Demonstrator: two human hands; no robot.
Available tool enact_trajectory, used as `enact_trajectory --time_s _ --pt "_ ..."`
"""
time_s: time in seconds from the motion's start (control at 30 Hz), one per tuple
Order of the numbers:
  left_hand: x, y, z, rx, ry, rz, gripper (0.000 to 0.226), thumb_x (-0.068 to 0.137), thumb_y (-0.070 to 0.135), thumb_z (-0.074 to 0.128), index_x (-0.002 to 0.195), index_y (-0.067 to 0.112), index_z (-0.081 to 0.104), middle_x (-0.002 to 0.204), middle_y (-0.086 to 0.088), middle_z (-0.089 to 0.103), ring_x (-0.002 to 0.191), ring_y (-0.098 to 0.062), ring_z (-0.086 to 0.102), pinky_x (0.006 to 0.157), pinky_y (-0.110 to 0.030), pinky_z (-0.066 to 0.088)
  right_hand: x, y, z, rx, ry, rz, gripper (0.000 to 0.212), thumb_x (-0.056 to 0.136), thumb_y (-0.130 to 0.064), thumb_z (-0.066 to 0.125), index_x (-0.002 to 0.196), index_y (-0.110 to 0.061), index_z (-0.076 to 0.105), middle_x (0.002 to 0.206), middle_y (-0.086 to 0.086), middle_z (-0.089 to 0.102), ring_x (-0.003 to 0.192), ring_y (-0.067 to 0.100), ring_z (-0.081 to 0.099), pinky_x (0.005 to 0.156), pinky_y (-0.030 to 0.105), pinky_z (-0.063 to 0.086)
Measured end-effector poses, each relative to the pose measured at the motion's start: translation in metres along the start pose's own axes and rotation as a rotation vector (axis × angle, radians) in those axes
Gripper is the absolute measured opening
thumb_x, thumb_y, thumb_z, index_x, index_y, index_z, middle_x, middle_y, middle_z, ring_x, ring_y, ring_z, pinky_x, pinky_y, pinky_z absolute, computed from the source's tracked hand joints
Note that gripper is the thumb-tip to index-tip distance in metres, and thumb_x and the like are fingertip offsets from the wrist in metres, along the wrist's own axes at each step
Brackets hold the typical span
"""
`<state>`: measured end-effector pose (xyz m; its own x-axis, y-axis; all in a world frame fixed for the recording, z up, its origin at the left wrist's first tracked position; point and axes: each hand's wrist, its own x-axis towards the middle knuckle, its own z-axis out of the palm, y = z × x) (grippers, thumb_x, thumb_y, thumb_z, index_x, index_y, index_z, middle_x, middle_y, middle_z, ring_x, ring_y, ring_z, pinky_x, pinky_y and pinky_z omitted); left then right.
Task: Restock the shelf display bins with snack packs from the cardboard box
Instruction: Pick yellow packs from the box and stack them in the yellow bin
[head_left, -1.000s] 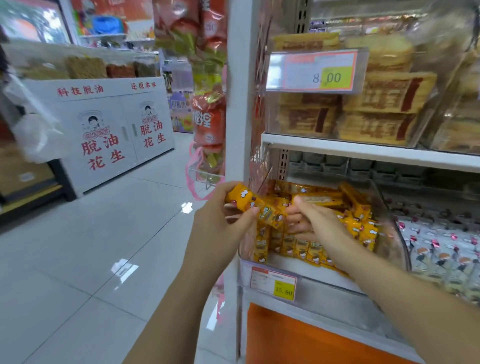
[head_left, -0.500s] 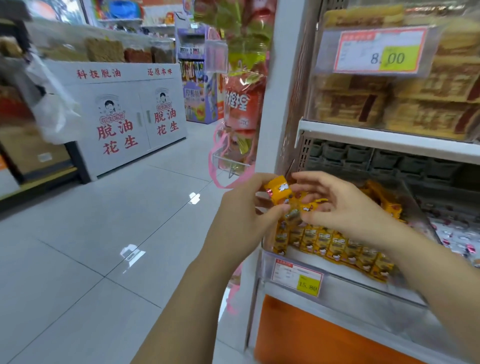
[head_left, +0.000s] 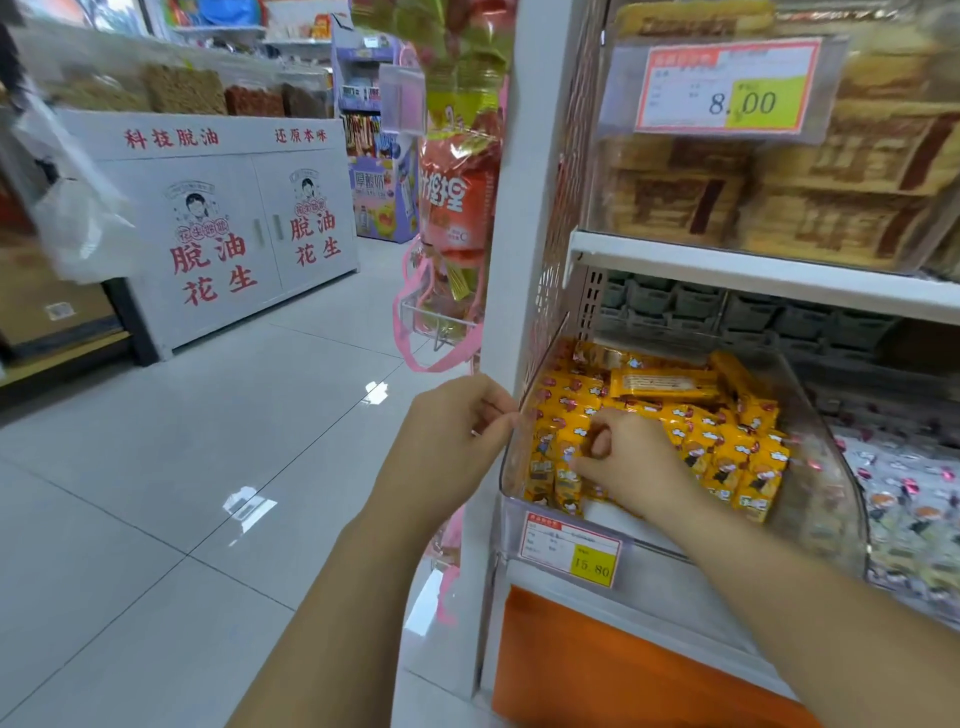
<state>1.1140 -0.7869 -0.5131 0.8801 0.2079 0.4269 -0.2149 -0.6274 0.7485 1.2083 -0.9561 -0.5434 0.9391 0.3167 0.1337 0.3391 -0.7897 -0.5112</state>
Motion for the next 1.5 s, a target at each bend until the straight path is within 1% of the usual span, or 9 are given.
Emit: enact_trajectory --time_s 0.1,0.3,0.43,0.63,0.83,0.93,1.0,1.23,1.5 --pt "0.002 -0.001 0.0 0.012 -0.006 0.005 0.009 0.087 0.012 0.065 0.081 0.018 0.066 0.074 0.009 0.063 0.073 0.001 0.056 0.064 -0.006 0.042 0.004 0.003 0.008 -0.046 0.057 -0.002 0.049 0.081 -0.023 0.074 0.123 -0.012 0.049 0.087 0.007 0.069 0.083 0.023 0.064 0.066 0.028 0.047" --pt "0.001 0.0 -0.001 0.04 -0.012 0.016 0.01 0.088 0.012 0.064 0.084 0.02 0.066 0.074 0.012 0.062 0.073 0.005 0.054 0.064 -0.004 0.041 -0.001 0.007 -0.009 -0.043 0.139 -0.026 0.04 0.083 -0.035 0.071 0.113 -0.022 0.048 0.079 -0.004 0.065 0.073 0.014 0.061 0.061 0.03 0.049" --pt "0.0 0.007 0.001 0.03 -0.008 0.05 0.013 0.088 0.014 0.064 0.084 0.026 0.064 0.075 0.015 0.061 0.073 0.009 0.054 0.064 -0.003 0.04 0.007 0.013 -0.035 -0.285 0.425 -0.101 0.036 0.089 -0.022 0.061 0.124 -0.023 0.054 0.121 0.001 0.058 0.101 0.023 0.058 0.074 0.035 0.05" --pt "0.003 0.017 0.015 0.013 0.0 0.127 0.007 0.087 0.014 0.065 0.087 0.021 0.067 0.074 0.015 0.058 0.074 0.006 0.054 0.065 -0.006 0.041 0.029 0.033 -0.048 -0.643 0.324 -0.108 0.047 0.086 -0.005 0.059 0.13 -0.023 0.055 0.124 0.003 0.059 0.114 0.027 0.052 0.085 0.038 0.048" --pt "0.007 0.033 0.031 -0.104 -0.016 0.115 0.012 0.091 0.022 0.062 0.102 0.021 0.068 0.08 0.015 0.062 0.076 0.002 0.06 0.069 -0.008 0.046 -0.005 0.036 -0.056 -0.122 0.514 -0.519 0.034 0.084 -0.008 0.068 0.118 -0.01 0.061 0.113 0.005 0.059 0.081 0.018 0.059 0.073 0.032 0.052" --pt "0.007 0.037 0.038 -0.316 -0.153 -0.097 0.015 0.095 0.038 0.054 0.105 0.031 0.063 0.097 0.011 0.067 0.088 -0.008 0.068 0.083 -0.028 0.056 -0.031 0.037 -0.055 -0.025 0.541 -0.777 0.028 0.087 -0.012 0.06 0.115 -0.012 0.057 0.116 0.003 0.053 0.096 0.006 0.054 0.084 0.009 0.043" --pt "0.005 0.042 0.041 -0.566 -0.329 -0.241 0.014 0.096 0.037 0.05 0.099 0.032 0.063 0.104 -0.003 0.069 0.094 -0.019 0.069 0.08 -0.033 0.058 -0.039 0.039 -0.054 -0.025 0.55 -0.855 0.026 0.086 -0.011 0.056 0.112 -0.015 0.055 0.117 0.004 0.05 0.101 0.01 0.053 0.086 0.01 0.042" --pt "0.004 0.044 0.054 -0.937 -0.395 -0.34 0.031 0.092 0.011 0.058 0.12 0.023 0.056 0.084 0.004 0.068 0.071 -0.007 0.062 0.065 -0.023 0.053 -0.049 0.039 -0.058 0.086 0.458 -0.8 0.02 0.087 -0.01 0.051 0.103 -0.02 0.059 0.119 -0.001 0.05 0.103 0.005 0.053 0.088 0.013 0.042" --pt "0.001 0.049 0.066 -1.022 -0.382 -0.341 0.047 0.087 0.001 0.061 0.12 0.033 0.049 0.102 -0.004 0.064 0.079 -0.012 0.068 0.065 -0.029 0.057 -0.062 0.025 -0.073 0.458 0.262 -0.548 0.017 0.085 -0.017 0.058 0.089 -0.032 0.064 0.112 -0.018 0.061 0.104 0.004 0.061 0.08 0.015 0.049"
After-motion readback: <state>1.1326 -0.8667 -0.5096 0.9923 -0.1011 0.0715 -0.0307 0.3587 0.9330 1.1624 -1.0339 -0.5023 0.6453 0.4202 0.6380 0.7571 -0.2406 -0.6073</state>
